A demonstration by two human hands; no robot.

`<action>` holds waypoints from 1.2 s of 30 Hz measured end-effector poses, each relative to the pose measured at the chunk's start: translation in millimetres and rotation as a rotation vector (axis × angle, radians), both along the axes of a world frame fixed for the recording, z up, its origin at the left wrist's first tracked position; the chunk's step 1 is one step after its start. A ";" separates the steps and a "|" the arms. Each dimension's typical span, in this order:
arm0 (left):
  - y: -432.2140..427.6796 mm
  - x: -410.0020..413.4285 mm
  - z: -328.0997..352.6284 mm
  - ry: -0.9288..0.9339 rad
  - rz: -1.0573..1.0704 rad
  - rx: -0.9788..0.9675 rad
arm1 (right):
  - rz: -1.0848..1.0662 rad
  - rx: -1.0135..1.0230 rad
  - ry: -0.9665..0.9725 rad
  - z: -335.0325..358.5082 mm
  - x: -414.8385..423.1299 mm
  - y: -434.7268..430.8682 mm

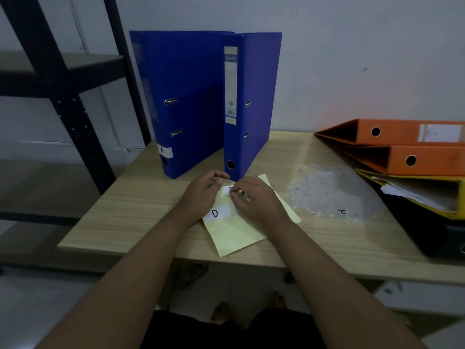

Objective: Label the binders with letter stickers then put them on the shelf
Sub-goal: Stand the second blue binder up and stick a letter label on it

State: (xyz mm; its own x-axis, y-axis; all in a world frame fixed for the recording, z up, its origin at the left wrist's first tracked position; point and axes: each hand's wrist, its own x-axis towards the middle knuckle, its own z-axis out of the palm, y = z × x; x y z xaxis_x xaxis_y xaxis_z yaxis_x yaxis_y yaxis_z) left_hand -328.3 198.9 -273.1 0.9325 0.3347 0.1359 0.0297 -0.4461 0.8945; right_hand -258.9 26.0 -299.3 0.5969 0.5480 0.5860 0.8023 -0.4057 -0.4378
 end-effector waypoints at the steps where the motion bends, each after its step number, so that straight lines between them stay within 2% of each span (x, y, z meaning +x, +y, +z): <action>1: 0.2 0.2 -0.4 0.000 0.001 0.008 | 0.007 0.001 0.024 0.5 -0.1 -0.3; 5: 1.0 0.5 -0.9 0.008 0.005 0.021 | 0.032 -0.011 0.094 1.6 -2.1 -0.9; 12: 1.7 3.3 -5.3 -0.002 0.008 0.027 | 0.007 -0.017 0.080 4.1 -4.5 -2.0; 23: 1.0 5.0 -9.1 -0.038 0.007 0.090 | -0.028 0.023 0.279 7.3 -0.9 -2.8; 36: -4.7 2.6 -5.7 -0.009 0.022 0.190 | -0.067 0.126 0.395 14.1 -3.8 -4.7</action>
State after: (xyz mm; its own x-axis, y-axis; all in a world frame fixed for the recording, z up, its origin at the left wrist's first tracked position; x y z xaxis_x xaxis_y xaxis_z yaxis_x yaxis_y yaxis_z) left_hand -325.7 194.2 -278.8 0.9236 0.3228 0.2068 0.0338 -0.6059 0.7948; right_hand -262.7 21.3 -285.2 0.8210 0.4394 0.3646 0.5364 -0.3747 -0.7563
